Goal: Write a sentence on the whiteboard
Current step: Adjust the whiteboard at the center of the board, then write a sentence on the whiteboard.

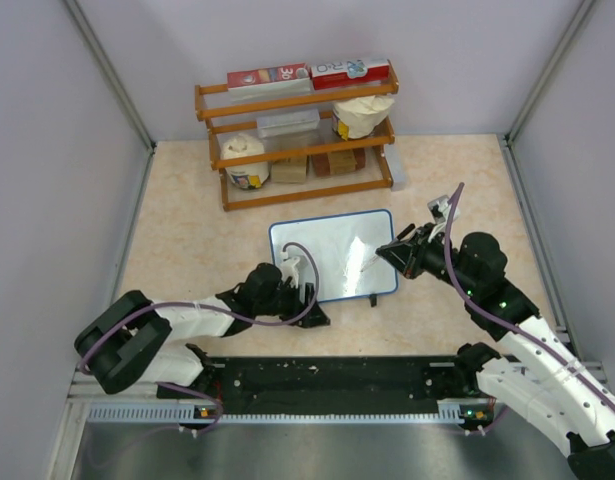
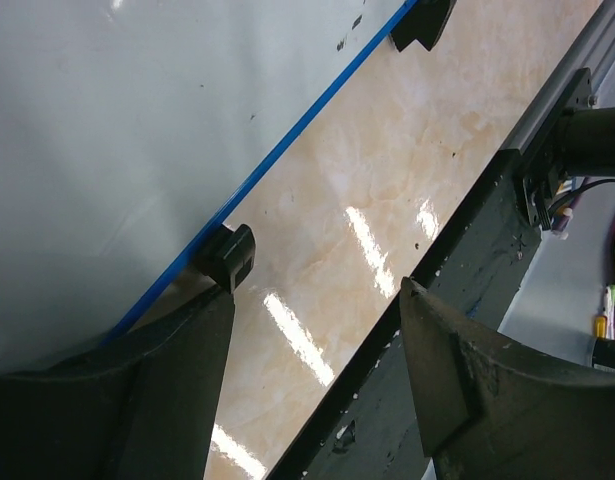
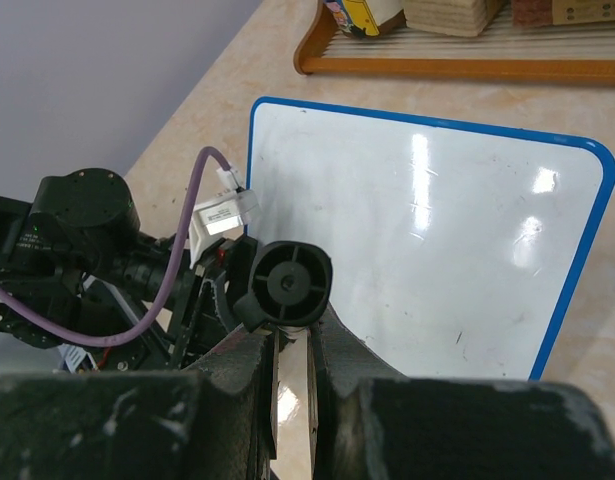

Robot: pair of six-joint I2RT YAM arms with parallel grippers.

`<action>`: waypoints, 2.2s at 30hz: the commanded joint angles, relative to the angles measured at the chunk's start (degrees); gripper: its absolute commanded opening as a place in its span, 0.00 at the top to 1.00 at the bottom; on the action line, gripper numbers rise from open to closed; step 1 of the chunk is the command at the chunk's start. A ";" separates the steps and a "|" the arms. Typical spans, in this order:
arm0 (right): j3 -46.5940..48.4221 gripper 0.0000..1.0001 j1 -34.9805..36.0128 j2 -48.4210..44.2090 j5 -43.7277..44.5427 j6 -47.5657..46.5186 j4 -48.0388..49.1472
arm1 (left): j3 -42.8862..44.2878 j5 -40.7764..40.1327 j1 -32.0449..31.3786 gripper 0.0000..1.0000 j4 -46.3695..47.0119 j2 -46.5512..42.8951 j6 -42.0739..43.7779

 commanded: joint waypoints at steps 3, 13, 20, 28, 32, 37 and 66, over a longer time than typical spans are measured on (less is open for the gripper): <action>-0.48 1.00 0.61 -0.47 0.84 -0.69 1.05 | 2.53 -1.42 -1.02 0.29 2.12 1.35 0.37; -0.74 1.00 0.61 -1.08 0.75 -0.43 0.87 | 5.34 -1.15 -2.33 0.29 2.65 4.43 0.55; -0.74 1.00 0.61 -0.91 0.67 -0.61 0.79 | 3.15 -3.00 -2.42 0.27 -1.56 -3.29 1.60; -0.92 1.00 0.61 -0.03 0.32 -0.61 1.75 | 3.23 -10.70 -2.42 0.12 -19.37 -22.17 6.17; -0.83 1.00 0.52 0.93 0.23 -0.52 2.72 | 4.63 -16.97 -1.72 0.02 -26.17 -28.78 9.07; -0.74 1.00 0.61 1.38 -0.57 -0.52 3.25 | 7.18 -16.45 3.62 0.01 -30.65 -30.37 11.26; -0.74 1.00 0.61 4.01 -0.65 -0.52 5.88 | 6.48 16.24 37.92 0.05 -5.28 -16.32 5.74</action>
